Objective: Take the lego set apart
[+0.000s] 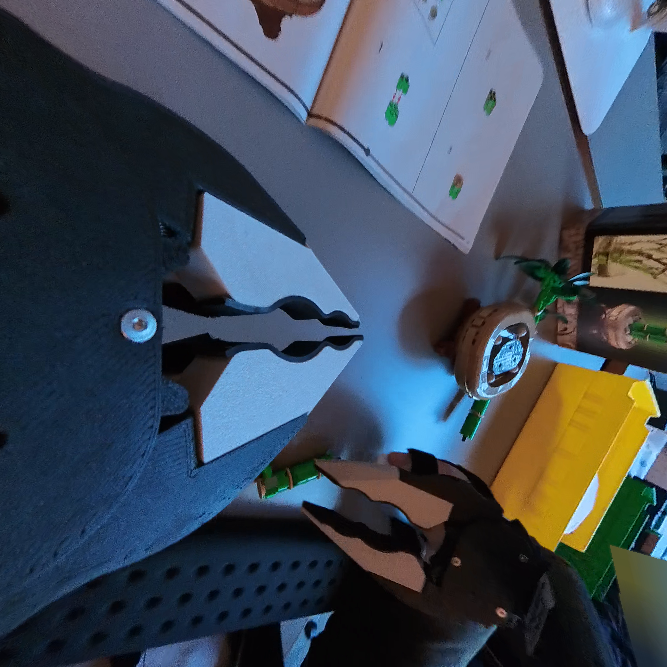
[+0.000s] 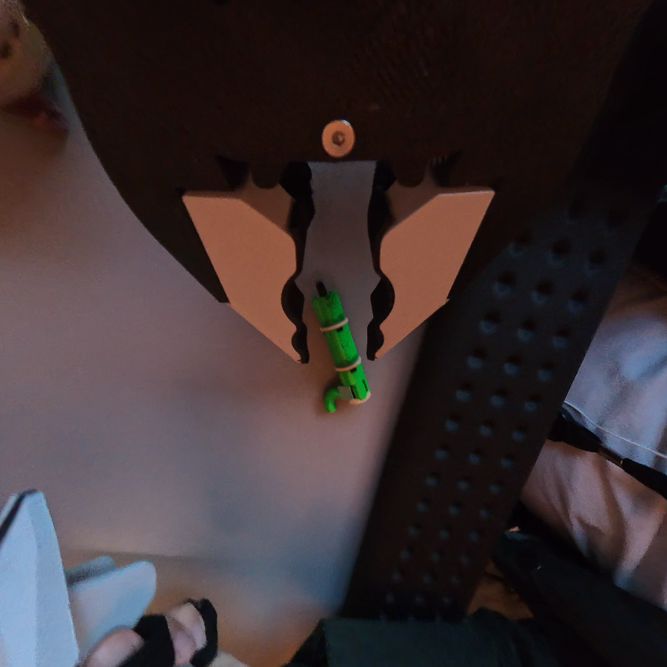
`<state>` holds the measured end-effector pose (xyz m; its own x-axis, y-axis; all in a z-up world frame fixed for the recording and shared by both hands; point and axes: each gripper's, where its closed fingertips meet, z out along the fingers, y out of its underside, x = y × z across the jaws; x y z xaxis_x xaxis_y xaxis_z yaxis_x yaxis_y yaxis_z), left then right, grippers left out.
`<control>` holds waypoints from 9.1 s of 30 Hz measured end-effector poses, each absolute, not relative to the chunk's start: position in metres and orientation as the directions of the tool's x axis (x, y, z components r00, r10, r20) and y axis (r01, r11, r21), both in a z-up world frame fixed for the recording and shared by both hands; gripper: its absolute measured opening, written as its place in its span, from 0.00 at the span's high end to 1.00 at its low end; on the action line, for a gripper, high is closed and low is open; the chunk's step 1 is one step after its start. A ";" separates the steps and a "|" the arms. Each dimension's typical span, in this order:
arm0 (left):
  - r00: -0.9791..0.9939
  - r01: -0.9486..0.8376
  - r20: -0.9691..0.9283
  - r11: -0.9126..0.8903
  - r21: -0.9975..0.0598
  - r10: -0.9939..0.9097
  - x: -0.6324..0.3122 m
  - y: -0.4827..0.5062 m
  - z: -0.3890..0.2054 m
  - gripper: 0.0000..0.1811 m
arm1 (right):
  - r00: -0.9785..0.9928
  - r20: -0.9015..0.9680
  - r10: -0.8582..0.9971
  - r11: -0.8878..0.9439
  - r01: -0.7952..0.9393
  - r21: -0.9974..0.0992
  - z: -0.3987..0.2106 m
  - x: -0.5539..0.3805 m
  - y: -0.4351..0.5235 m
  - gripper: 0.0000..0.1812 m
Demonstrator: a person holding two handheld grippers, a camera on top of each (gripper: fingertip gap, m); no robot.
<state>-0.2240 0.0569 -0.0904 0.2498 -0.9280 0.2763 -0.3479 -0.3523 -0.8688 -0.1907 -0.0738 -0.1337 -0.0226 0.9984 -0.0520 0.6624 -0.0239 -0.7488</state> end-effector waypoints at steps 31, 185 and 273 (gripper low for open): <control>0.055 -0.013 0.148 -0.149 -0.989 -0.987 -0.225 0.021 -0.011 0.85 | 0.467 0.396 0.791 0.296 0.275 -0.915 -0.018 -0.213 0.030 0.91; -0.044 -0.659 -0.759 0.590 -0.467 -0.650 -0.207 0.029 -0.110 0.91 | 0.237 -0.190 0.953 -0.273 0.394 -0.878 -0.092 -0.213 0.014 0.92; -0.051 -0.682 -0.808 0.611 -0.401 -0.587 -0.192 0.022 -0.111 0.91 | 0.225 -0.338 0.914 -0.400 0.366 -0.840 -0.101 -0.212 0.012 0.86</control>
<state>-0.1917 0.0224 -0.1109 -0.0513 -0.5868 -0.8081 -0.6824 0.6114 -0.4006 -0.2117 0.0124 -0.1010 0.2247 0.9140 -0.3377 0.3659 -0.4003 -0.8401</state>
